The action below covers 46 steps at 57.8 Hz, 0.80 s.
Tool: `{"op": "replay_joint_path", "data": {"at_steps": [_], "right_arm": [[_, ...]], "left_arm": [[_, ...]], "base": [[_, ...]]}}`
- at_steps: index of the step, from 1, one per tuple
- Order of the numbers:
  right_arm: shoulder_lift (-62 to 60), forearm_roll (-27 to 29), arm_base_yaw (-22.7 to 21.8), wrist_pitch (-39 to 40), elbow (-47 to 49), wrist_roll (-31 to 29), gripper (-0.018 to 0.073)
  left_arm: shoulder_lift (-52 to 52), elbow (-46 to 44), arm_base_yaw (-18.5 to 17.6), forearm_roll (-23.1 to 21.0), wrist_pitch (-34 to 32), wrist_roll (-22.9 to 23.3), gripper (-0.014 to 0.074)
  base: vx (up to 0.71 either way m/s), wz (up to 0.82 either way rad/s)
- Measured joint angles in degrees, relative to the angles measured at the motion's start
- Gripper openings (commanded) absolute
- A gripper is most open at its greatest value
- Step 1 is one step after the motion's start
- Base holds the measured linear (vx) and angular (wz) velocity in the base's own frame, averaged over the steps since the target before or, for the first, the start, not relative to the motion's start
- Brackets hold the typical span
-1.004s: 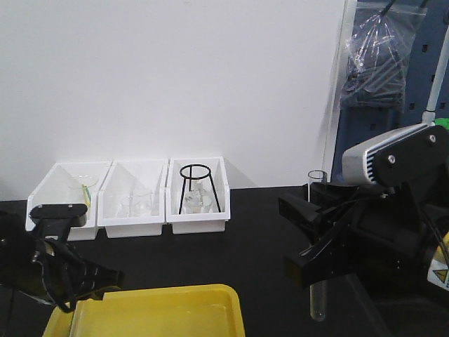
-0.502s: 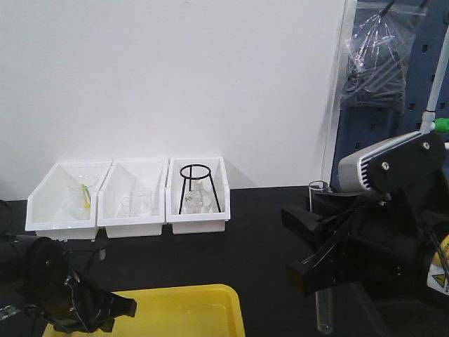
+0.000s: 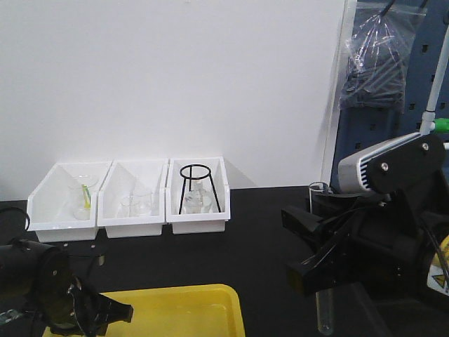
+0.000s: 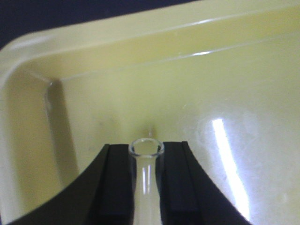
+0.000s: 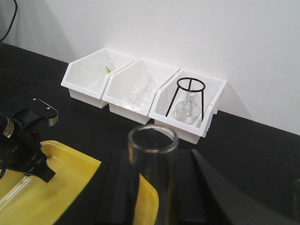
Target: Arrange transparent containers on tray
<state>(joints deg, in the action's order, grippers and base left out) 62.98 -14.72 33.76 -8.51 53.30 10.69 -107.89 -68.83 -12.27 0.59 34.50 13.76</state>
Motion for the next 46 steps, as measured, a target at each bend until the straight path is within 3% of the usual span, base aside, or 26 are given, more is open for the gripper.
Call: {"op": "replay_joint_path", "data": {"at_steps": [16,24,46], "right_arm": [[0.00,0.00,0.00,-0.74,0.00,0.00,-0.0011],[0.00,0.00,0.00,-0.86,0.00,0.00,-0.0011],[0.00,0.14,0.00,-0.90,0.00,0.00,-0.0011]], "left_arm": [[-2.71,-0.07,0.00,0.42,-0.37,0.99,0.0020],[-3.39,-0.07,0.00,0.48,-0.60,0.99,0.0070],[-3.38,-0.07,0.00,3.14,-1.07,1.21,0.0458]], "base": [[0.00,0.00],[0.00,0.00],[0.00,0.00]]}}
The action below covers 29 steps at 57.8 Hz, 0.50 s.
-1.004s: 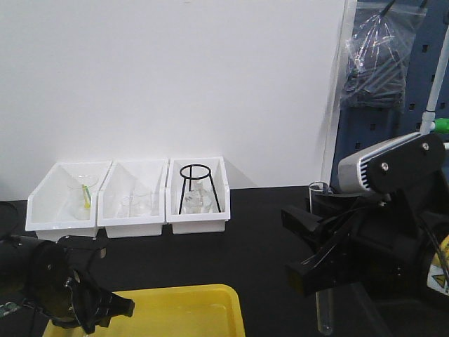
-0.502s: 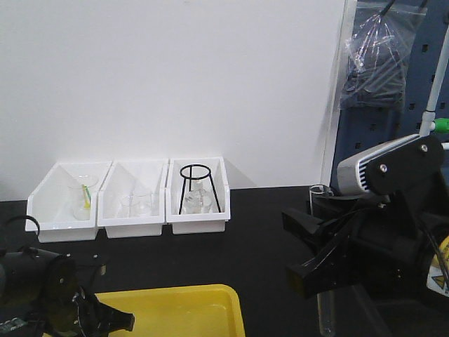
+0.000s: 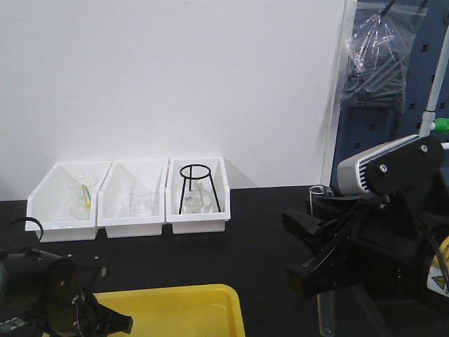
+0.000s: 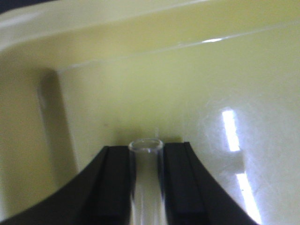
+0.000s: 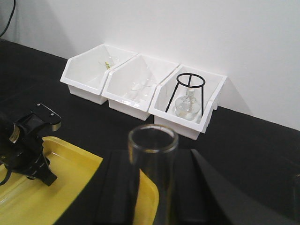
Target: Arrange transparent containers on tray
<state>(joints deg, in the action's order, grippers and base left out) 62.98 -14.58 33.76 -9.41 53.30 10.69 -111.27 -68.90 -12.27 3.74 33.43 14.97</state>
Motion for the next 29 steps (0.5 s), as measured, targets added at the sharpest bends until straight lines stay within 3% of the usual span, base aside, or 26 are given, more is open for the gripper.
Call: {"op": "replay_joint_path", "data": {"at_steps": [10,29], "right_arm": [[0.00,0.00,0.00,0.00,0.00,0.00,-0.0011],[0.40,0.13,0.00,-0.01,0.00,0.06,-0.0011]], "left_arm": [[0.00,-0.12,0.00,2.31,0.29,0.00,0.0560],[3.26,-4.66,0.00,5.75,2.58,0.63,0.0564]], "base": [[0.00,0.00],[0.00,0.00]]}}
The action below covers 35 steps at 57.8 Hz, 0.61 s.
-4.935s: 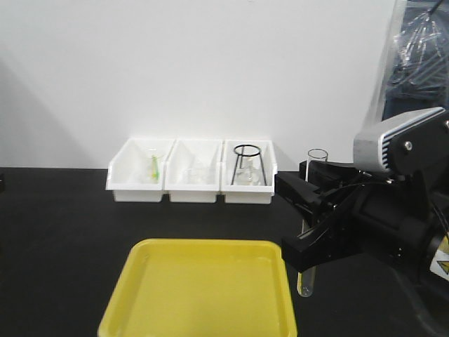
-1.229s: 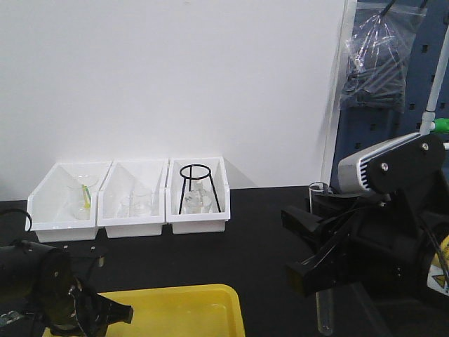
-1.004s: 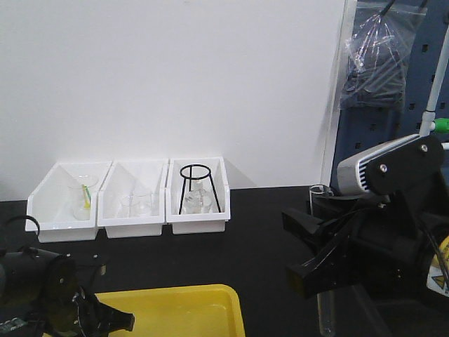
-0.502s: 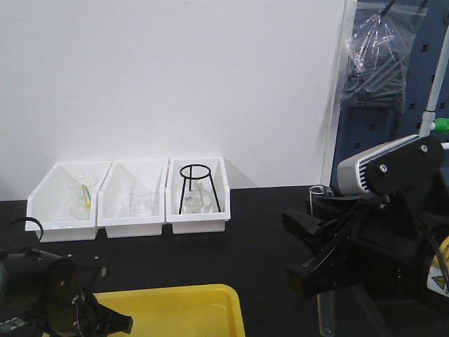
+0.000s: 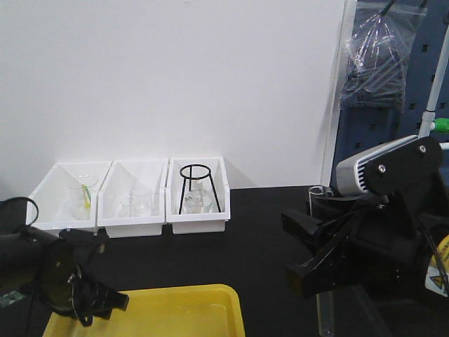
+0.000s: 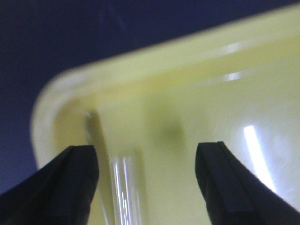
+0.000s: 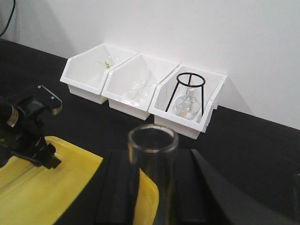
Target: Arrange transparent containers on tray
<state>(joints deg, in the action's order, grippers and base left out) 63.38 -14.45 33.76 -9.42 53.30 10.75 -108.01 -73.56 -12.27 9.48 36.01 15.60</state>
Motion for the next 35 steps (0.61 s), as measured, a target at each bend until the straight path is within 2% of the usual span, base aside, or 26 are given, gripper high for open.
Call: {"op": "replay_joint_path", "data": {"at_steps": [12,20,24,33,35], "right_arm": [[2.79,3.44,0.00,0.00,0.00,0.11,-0.0011],[5.58,7.41,0.00,0.00,0.00,0.11,-0.0011],[7.61,10.02,0.00,-0.25,0.30,0.11,-0.0011],[14.17,15.87,0.00,-4.96,5.30,0.11,-0.0011],[15.79,16.91,0.00,-6.88,7.29,0.11,-0.0011]], "left_arm": [[7.88,-7.00,0.00,0.25,0.10,-0.67,0.0516],[15.07,-11.18,0.00,0.32,0.73,-1.52,0.0418],[19.18,-11.93,0.00,0.32,0.82,-3.34,0.0320],[27.63,-12.10,0.00,0.27,1.01,-5.88,0.0007],[28.99,-12.10,0.00,0.27,1.09,-6.03,-0.0009]], "base": [[0.00,0.00],[0.00,0.00],[0.00,0.00],[0.00,0.00],[0.00,0.00]]}}
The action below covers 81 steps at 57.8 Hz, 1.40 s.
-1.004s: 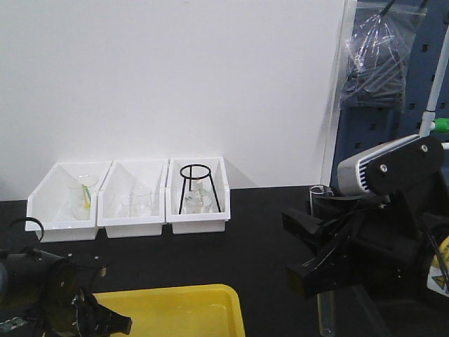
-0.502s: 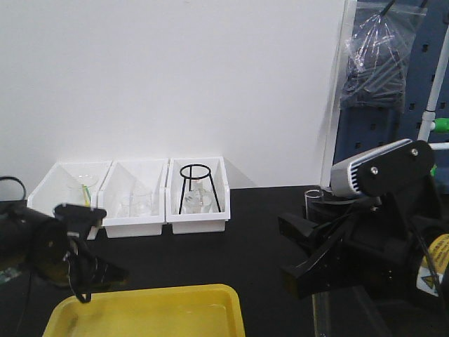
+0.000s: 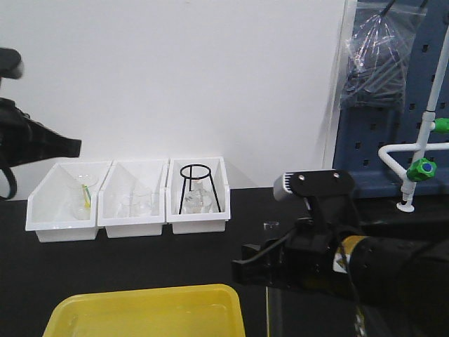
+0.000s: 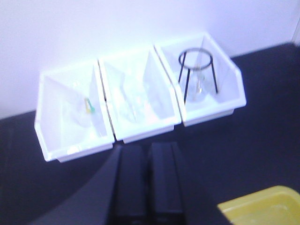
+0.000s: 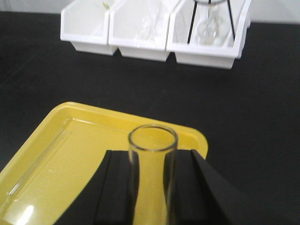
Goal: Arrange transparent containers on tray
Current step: 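Lower the right gripper's test tube into the yellow tray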
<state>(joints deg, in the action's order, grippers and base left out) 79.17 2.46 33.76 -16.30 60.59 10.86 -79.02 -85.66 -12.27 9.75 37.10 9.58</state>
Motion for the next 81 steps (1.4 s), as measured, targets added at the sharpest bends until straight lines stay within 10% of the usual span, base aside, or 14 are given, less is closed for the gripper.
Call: {"op": "replay_joint_path", "data": {"at_steps": [28,81], "right_arm": [[26.26,6.24,0.00,-22.32,26.77,-0.34,-0.0011],[43.16,12.24,0.00,-15.62,30.70,4.95,-0.0011]], "left_arm": [[5.60,0.00,0.00,0.00,3.71,-0.24,-0.0008],[5.60,0.00,0.00,-1.35,4.49,0.48,-0.0007]], "base": [[0.00,0.00],[0.00,0.00]]}}
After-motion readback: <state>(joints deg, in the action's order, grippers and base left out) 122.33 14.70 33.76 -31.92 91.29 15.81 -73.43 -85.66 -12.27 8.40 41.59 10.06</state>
